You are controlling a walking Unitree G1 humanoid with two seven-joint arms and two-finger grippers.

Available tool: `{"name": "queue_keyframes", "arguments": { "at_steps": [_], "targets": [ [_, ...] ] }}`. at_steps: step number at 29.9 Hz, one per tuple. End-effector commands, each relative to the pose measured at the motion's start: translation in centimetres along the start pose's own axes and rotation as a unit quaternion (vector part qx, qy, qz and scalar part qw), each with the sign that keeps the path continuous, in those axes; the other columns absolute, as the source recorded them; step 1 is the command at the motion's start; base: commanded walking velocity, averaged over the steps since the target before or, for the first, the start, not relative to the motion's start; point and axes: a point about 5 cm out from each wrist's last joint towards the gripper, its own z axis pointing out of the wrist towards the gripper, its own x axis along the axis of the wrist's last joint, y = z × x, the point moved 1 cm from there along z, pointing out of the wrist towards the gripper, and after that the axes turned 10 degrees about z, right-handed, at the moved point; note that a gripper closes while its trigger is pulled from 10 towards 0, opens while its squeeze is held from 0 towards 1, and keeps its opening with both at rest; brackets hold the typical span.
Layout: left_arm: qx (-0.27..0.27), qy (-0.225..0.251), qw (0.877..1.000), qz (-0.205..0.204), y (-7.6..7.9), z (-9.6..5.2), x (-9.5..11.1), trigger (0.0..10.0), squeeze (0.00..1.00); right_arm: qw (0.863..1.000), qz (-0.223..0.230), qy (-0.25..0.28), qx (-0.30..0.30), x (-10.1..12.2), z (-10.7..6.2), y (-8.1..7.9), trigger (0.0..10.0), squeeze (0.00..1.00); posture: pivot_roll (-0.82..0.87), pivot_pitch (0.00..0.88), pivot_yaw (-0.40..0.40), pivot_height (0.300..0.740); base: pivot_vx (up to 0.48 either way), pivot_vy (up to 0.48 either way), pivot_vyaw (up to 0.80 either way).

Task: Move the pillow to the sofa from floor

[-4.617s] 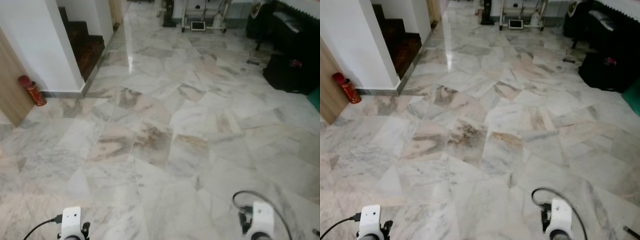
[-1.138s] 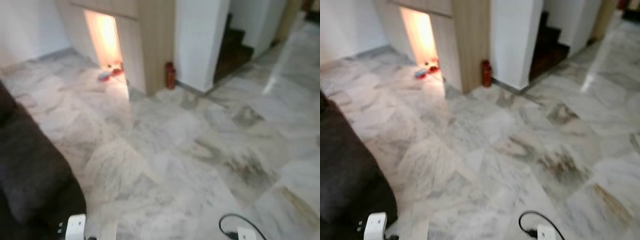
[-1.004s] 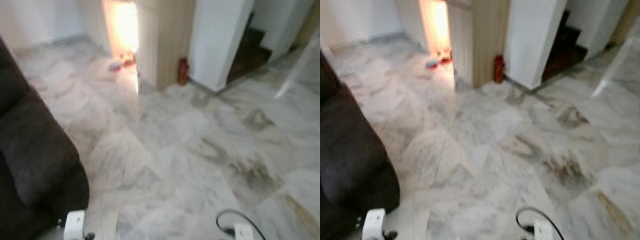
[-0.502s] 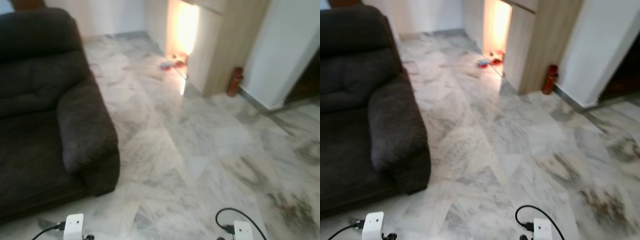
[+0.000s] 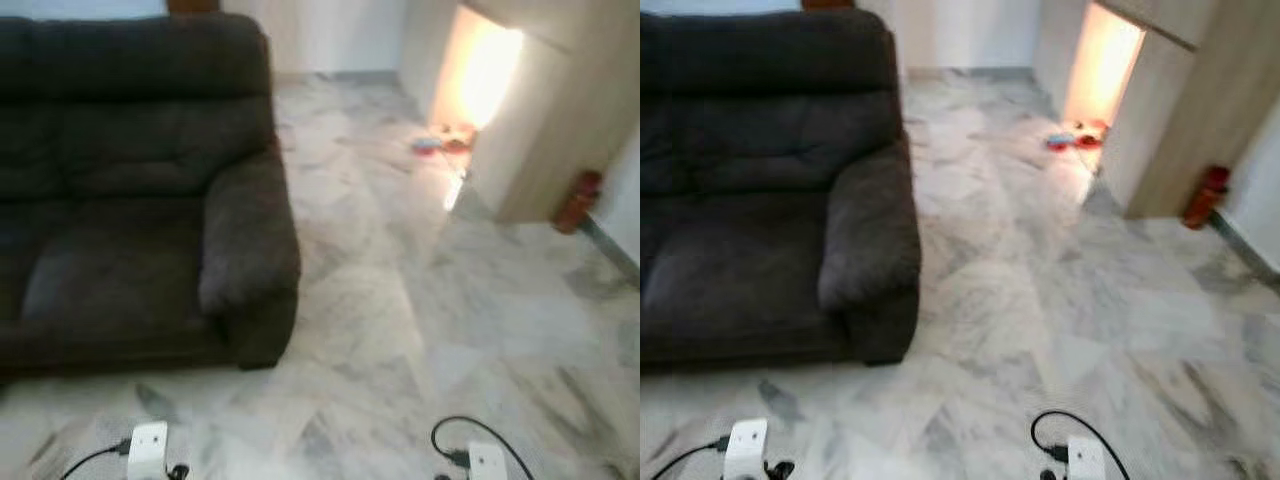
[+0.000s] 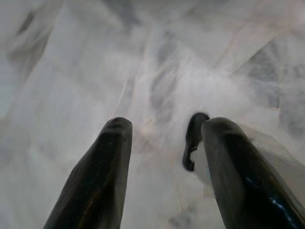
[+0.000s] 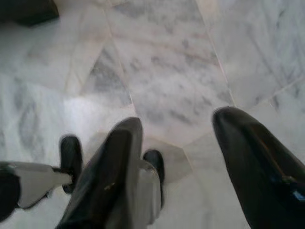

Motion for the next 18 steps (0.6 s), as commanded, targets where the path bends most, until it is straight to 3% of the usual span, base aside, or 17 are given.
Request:
{"name": "queue_keyframes", "arguments": {
  "at_steps": [1, 18],
  "targets": [
    [0.009, 0.0, 1.0, -0.005, -0.66, -0.02, 0.12, 10.0, 0.0, 1.0, 0.002, 0.003, 0.006, 0.23, 0.14, -0.55, 10.0, 0.0, -0.03, 0.009, -0.029, 0.74, 0.0, 0.0, 0.8],
    [0.009, 0.003, 1.0, -0.006, -0.63, 0.02, 0.35, 10.0, 0.0, 1.0, 0.003, 0.002, 0.008, 0.39, 0.19, -0.58, 10.0, 0.0, -0.03, 0.031, -0.034, 0.74, 0.0, 0.0, 0.72]
  ]
}}
